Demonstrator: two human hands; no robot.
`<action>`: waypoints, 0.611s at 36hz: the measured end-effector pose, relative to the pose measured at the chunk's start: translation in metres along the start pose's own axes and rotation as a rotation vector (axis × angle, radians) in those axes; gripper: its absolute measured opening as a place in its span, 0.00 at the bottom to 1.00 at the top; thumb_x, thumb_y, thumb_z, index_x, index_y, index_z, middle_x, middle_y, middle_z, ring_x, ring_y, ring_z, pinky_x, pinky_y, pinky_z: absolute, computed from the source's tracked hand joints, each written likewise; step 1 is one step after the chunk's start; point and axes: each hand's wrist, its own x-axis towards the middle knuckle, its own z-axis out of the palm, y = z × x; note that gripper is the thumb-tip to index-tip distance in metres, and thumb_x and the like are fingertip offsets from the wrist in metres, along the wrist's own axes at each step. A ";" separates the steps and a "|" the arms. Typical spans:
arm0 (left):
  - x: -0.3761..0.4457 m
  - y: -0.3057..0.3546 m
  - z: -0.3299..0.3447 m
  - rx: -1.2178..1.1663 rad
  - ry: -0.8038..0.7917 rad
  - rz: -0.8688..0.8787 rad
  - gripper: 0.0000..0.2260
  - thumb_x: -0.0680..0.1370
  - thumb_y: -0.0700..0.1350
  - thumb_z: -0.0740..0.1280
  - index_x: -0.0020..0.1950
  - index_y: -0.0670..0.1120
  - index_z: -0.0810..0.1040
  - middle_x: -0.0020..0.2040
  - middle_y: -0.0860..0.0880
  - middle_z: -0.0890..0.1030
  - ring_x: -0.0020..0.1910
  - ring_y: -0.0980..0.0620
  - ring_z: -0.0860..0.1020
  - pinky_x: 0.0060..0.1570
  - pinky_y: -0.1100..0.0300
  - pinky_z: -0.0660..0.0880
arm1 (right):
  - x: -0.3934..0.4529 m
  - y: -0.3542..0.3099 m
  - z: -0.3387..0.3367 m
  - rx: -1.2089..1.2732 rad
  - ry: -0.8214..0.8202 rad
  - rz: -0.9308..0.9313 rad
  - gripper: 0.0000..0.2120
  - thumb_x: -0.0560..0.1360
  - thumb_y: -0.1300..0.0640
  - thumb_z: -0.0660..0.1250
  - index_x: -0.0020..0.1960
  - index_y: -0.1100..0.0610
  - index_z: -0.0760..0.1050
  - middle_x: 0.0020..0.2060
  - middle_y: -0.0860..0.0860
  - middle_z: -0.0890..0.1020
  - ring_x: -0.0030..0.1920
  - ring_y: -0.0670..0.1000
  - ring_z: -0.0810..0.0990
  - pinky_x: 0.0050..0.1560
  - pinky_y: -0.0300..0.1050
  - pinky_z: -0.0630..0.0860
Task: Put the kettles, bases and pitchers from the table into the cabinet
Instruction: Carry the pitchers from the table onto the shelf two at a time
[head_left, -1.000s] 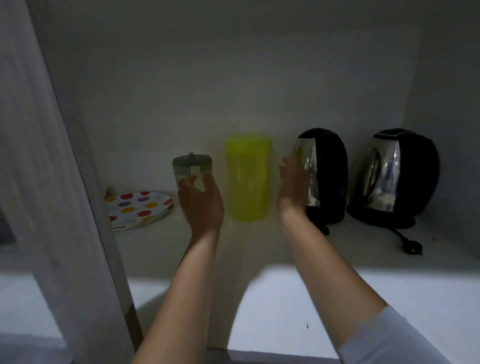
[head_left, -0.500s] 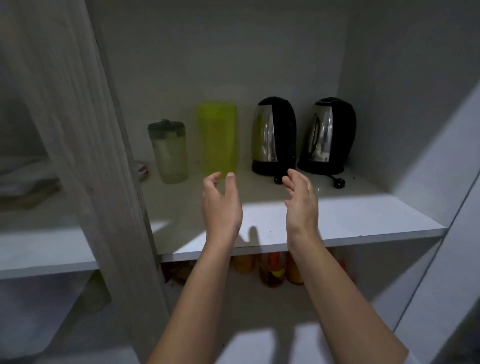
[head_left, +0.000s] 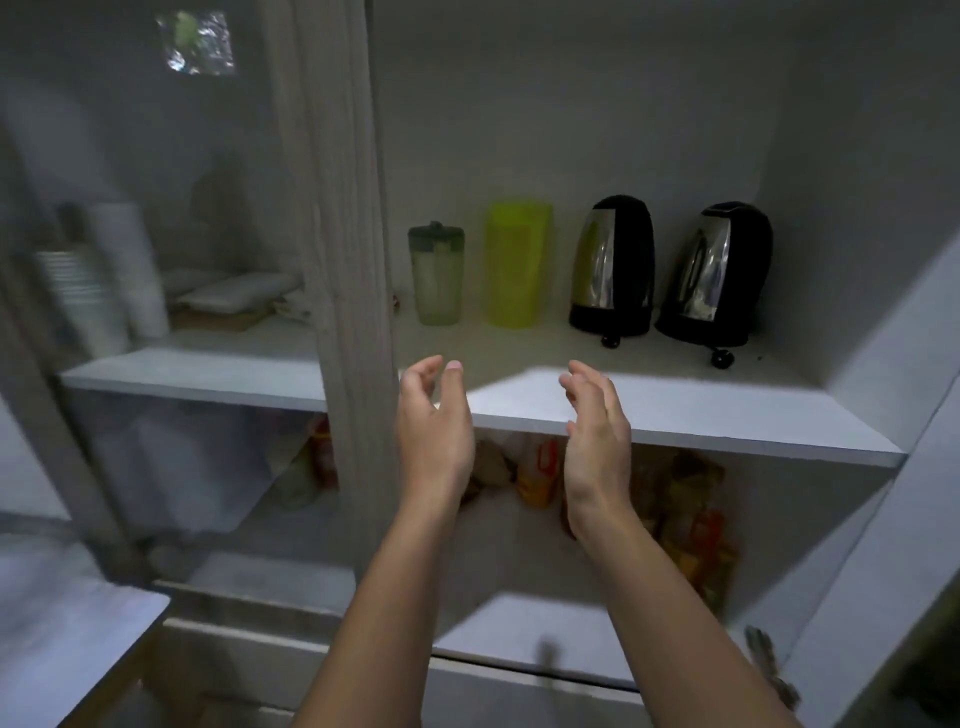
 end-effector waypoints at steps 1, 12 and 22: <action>-0.006 -0.002 -0.009 0.021 0.025 0.003 0.13 0.80 0.49 0.59 0.63 0.48 0.72 0.61 0.52 0.75 0.59 0.55 0.72 0.58 0.61 0.66 | -0.008 0.001 0.002 -0.001 -0.018 0.011 0.13 0.79 0.50 0.56 0.61 0.47 0.74 0.59 0.43 0.76 0.61 0.43 0.72 0.62 0.40 0.66; -0.036 -0.004 -0.160 0.156 0.400 -0.051 0.14 0.80 0.50 0.59 0.64 0.49 0.72 0.62 0.51 0.76 0.57 0.52 0.74 0.56 0.58 0.70 | -0.102 0.005 0.094 0.079 -0.360 0.154 0.13 0.79 0.52 0.58 0.61 0.49 0.75 0.51 0.40 0.77 0.54 0.42 0.74 0.59 0.42 0.68; -0.047 -0.007 -0.310 0.185 0.742 -0.096 0.13 0.80 0.52 0.58 0.63 0.51 0.71 0.63 0.52 0.74 0.58 0.53 0.72 0.56 0.57 0.69 | -0.190 0.003 0.210 0.084 -0.685 0.182 0.14 0.79 0.53 0.58 0.63 0.51 0.73 0.49 0.42 0.75 0.46 0.39 0.73 0.44 0.33 0.66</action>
